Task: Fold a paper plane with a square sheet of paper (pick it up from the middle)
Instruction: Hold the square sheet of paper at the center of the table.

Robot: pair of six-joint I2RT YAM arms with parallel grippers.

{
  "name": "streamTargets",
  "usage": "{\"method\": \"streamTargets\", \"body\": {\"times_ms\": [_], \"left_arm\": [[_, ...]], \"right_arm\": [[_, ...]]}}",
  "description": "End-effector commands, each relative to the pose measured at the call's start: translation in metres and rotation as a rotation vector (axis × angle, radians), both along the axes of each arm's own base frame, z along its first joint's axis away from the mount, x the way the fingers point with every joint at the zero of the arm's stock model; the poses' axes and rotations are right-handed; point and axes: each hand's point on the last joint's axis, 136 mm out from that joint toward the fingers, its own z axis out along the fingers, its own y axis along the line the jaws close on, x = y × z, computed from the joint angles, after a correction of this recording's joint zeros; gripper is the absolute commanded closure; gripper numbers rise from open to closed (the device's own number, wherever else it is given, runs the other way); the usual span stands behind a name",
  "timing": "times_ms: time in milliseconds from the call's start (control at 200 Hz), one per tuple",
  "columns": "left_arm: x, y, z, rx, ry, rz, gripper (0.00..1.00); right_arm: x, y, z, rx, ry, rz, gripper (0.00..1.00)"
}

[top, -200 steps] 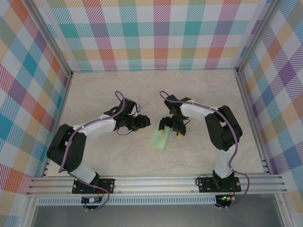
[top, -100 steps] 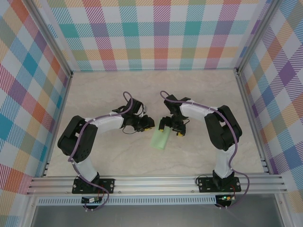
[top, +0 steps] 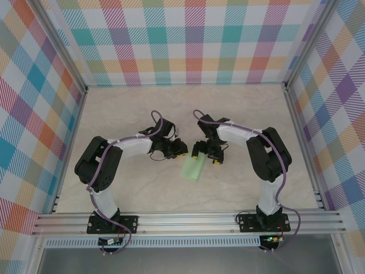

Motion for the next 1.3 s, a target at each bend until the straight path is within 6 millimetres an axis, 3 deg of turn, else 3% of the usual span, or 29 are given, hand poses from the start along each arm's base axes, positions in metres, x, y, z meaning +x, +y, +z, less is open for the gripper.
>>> {"method": "streamTargets", "body": {"times_ms": [0, 550, 820, 1110, 1295], "left_arm": [[-0.002, -0.017, 0.004, -0.040, 0.004, -0.034, 0.80], [-0.006, -0.026, -0.025, -0.015, 0.088, -0.053, 0.83], [-0.014, -0.009, -0.048, 0.095, 0.132, -0.033, 0.86], [-0.025, 0.004, -0.070, 0.165, 0.173, -0.027, 0.88], [-0.028, 0.010, -0.077, 0.199, 0.179, -0.031, 0.89]], "right_arm": [[-0.017, -0.020, -0.050, -0.103, 0.070, 0.012, 0.10], [-0.018, -0.018, -0.055, -0.084, 0.077, 0.006, 0.10], [-0.018, -0.015, -0.054, -0.068, 0.074, 0.009, 0.10], [-0.008, -0.005, -0.035, -0.016, 0.029, 0.010, 0.09], [0.005, 0.007, 0.007, 0.079, -0.076, 0.013, 0.07]]}}
